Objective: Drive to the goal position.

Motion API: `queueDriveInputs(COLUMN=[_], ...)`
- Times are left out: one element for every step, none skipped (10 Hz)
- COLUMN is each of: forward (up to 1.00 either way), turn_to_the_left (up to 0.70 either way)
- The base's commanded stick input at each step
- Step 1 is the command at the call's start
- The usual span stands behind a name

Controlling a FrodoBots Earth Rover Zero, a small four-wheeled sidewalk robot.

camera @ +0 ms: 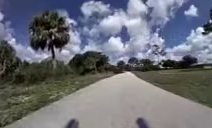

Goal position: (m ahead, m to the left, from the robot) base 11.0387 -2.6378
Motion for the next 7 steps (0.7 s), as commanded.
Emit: queueDriveInputs(forward=[0.70, 0.70, 0.70, 0.70, 0.70, 0.70, 0.70], turn_to_the_left=[0.00, 0.00, 0.00, 0.00, 0.00, 0.00, 0.00])
